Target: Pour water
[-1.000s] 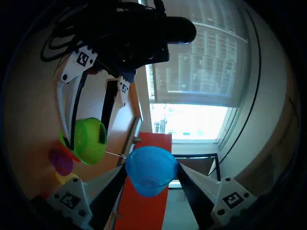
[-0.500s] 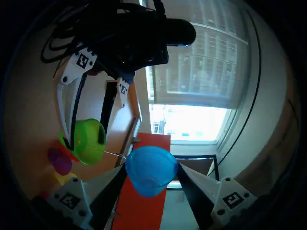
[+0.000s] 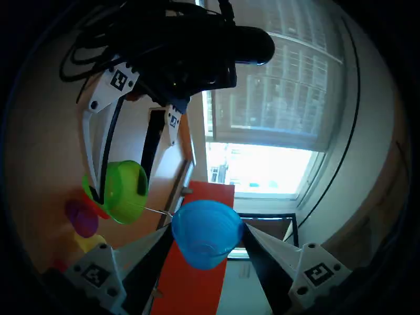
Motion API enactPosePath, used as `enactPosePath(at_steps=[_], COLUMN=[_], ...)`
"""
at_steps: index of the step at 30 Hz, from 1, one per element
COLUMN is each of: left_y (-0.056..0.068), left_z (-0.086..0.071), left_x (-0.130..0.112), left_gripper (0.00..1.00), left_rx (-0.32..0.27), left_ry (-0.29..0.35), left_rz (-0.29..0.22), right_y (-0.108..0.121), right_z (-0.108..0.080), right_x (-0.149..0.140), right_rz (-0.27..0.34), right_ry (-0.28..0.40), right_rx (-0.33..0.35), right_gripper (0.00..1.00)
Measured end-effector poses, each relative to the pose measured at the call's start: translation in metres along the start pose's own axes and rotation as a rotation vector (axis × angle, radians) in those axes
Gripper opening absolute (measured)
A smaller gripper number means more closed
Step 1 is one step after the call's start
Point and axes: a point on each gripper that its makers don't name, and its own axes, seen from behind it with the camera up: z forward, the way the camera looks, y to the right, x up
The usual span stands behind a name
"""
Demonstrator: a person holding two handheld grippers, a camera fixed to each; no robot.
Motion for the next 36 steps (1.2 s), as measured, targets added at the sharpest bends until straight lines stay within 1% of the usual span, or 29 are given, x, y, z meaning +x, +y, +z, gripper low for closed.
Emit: enactPosePath(at_steps=[36], left_y=[0.0012], left_z=[-0.0001], left_x=[0.0012], left_gripper=[0.89], left_rx=[-0.001], left_ry=[0.0], left_rz=[0.004], right_y=[0.0012], right_z=[0.0015], right_x=[-0.0019], right_rz=[-0.023], right_ry=[-0.002], right_rx=[-0.005], right_gripper=[0.93])
